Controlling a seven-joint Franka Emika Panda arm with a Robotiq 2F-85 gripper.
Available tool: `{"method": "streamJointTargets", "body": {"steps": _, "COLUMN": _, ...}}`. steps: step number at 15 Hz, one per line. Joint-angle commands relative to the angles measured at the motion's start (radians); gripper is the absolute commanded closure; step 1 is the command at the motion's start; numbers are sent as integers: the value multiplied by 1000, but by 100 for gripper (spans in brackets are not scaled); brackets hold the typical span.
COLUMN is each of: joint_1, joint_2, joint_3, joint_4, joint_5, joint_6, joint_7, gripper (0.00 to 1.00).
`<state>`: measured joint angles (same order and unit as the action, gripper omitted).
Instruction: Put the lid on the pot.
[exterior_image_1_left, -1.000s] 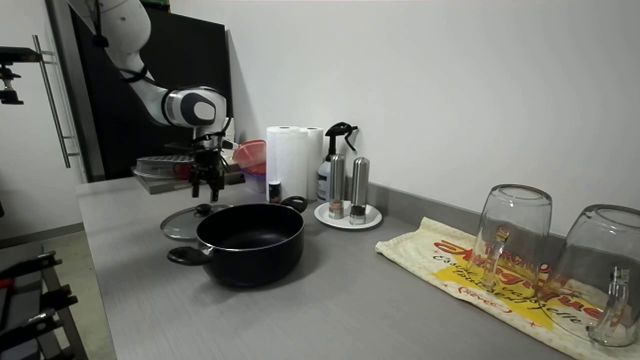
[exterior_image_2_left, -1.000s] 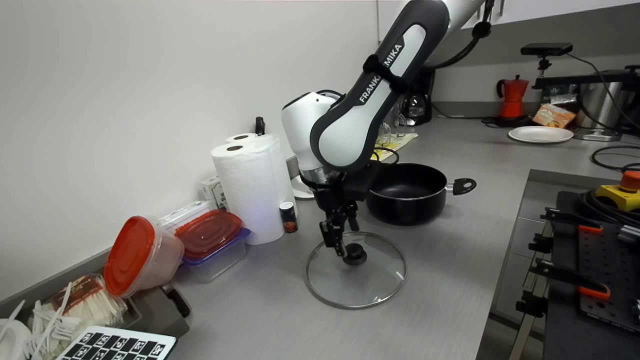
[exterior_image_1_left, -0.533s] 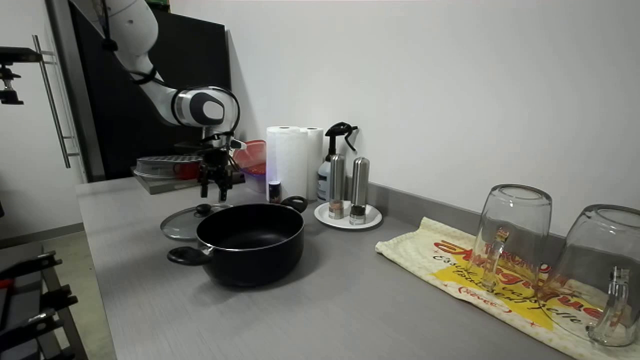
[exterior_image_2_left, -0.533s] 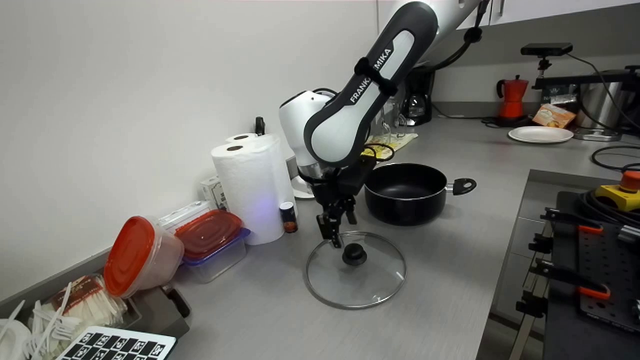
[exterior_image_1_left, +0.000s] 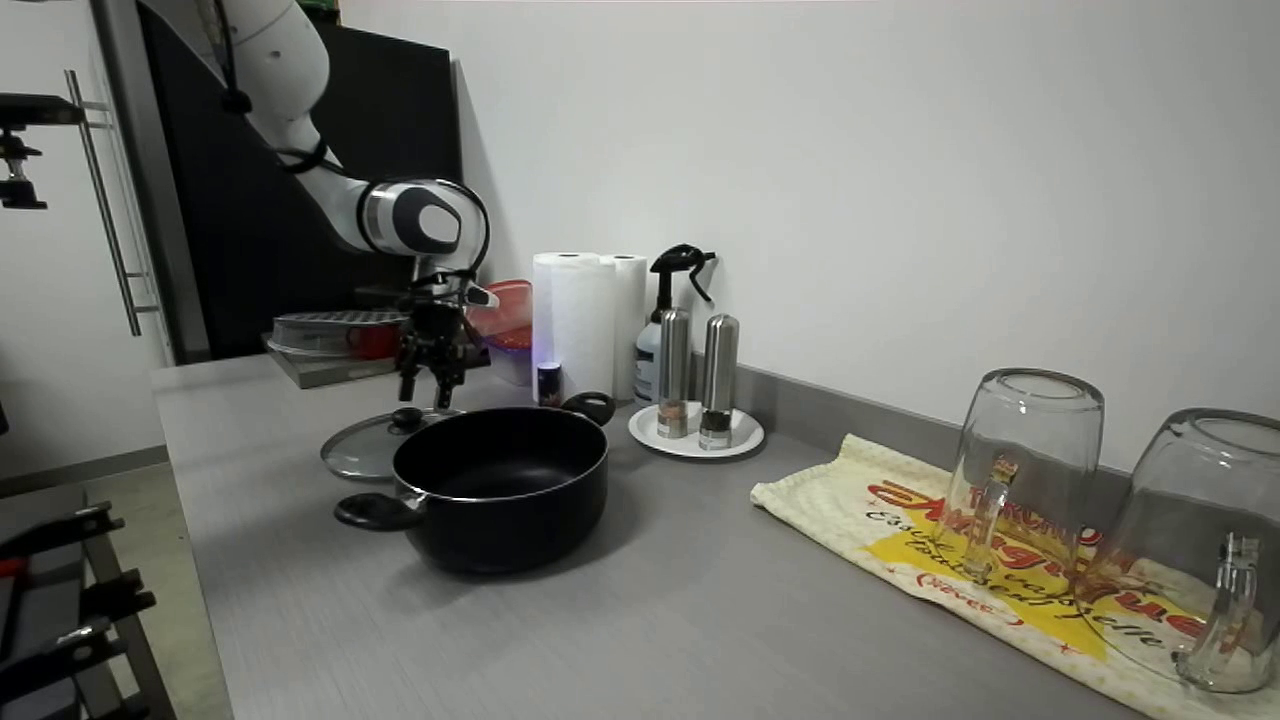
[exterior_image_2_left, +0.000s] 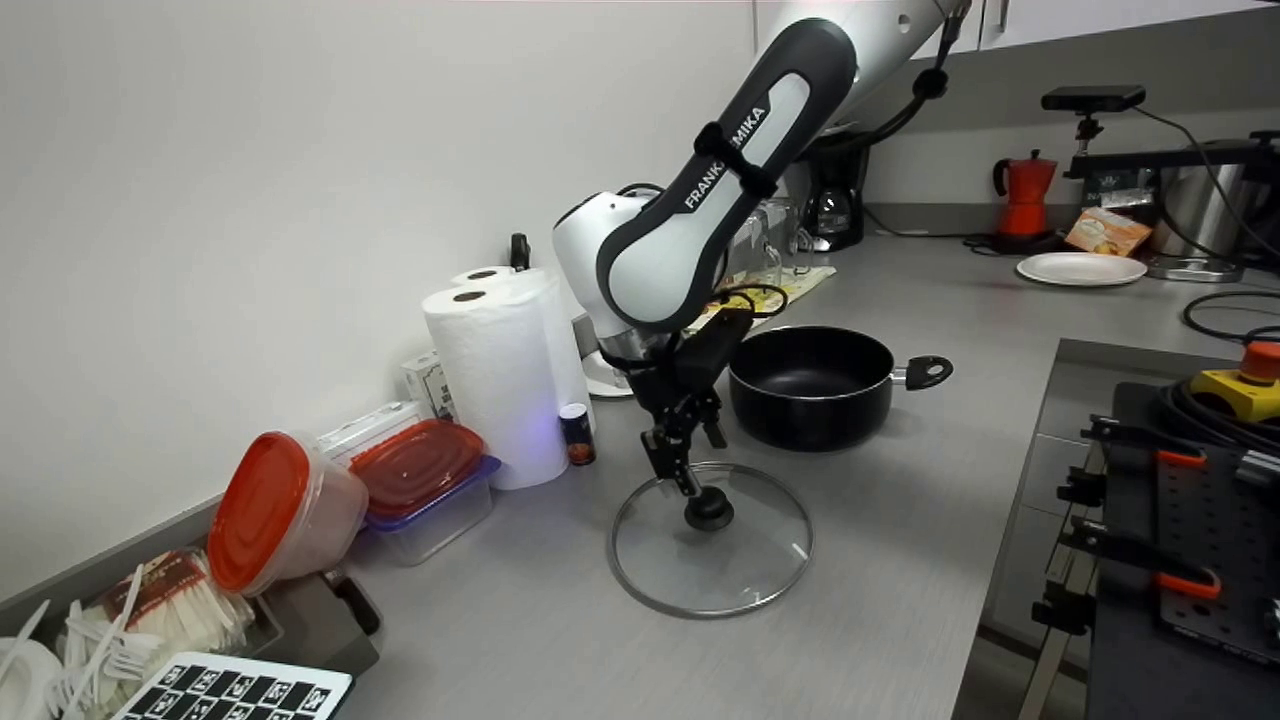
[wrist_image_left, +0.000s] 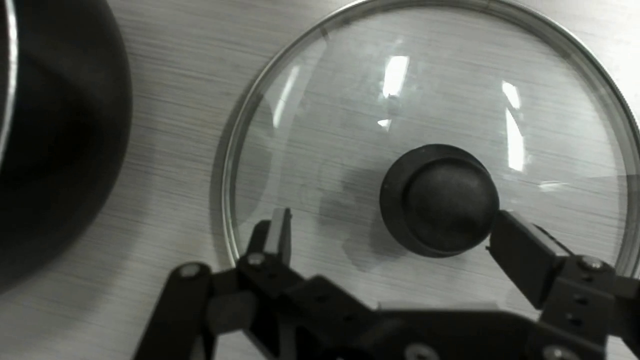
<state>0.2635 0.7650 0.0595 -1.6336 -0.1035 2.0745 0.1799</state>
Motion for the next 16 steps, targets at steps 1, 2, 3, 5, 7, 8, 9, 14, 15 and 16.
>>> {"method": "streamJointTargets", "body": {"steps": 1, "joint_1": 0, "joint_2": 38, "joint_3": 14, "joint_4": 69, "joint_5": 16, "joint_6": -76, "joint_7": 1, "gripper": 0}}
{"method": "streamJointTargets", "body": {"steps": 2, "joint_1": 2, "joint_2": 44, "joint_3": 16, "joint_4": 81, "joint_5": 17, "joint_6": -87, "joint_7": 3, "gripper": 0}}
{"method": "streamJointTargets", "body": {"steps": 3, "joint_1": 5, "joint_2": 51, "joint_3": 18, "joint_4": 93, "joint_5": 15, "joint_6": -99, "joint_7": 4, "gripper": 0}}
{"method": "streamJointTargets", "body": {"steps": 5, "joint_1": 12, "joint_2": 64, "joint_3": 22, "joint_4": 115, "joint_5": 14, "joint_6": -115, "joint_7": 6, "gripper": 0}}
{"method": "streamJointTargets", "body": {"steps": 7, "joint_1": 16, "joint_2": 76, "joint_3": 26, "joint_4": 131, "joint_5": 12, "joint_6": -128, "joint_7": 6, "gripper": 0}}
{"method": "streamJointTargets", "body": {"steps": 8, "joint_1": 17, "joint_2": 85, "joint_3": 25, "joint_4": 140, "joint_5": 12, "joint_6": -135, "joint_7": 7, "gripper": 0}}
{"method": "streamJointTargets", "body": {"steps": 9, "joint_1": 17, "joint_2": 93, "joint_3": 25, "joint_4": 148, "joint_5": 13, "joint_6": -140, "joint_7": 8, "gripper": 0}}
{"method": "streamJointTargets", "body": {"steps": 14, "joint_1": 10, "joint_2": 122, "joint_3": 23, "joint_4": 177, "joint_5": 17, "joint_6": -161, "joint_7": 8, "gripper": 0}}
{"method": "streamJointTargets", "body": {"steps": 15, "joint_1": 9, "joint_2": 128, "joint_3": 23, "joint_4": 183, "joint_5": 18, "joint_6": -165, "joint_7": 8, "gripper": 0}}
{"method": "streamJointTargets", "body": {"steps": 16, "joint_1": 8, "joint_2": 133, "joint_3": 23, "joint_4": 188, "joint_5": 19, "joint_6": -169, "joint_7": 8, "gripper": 0}}
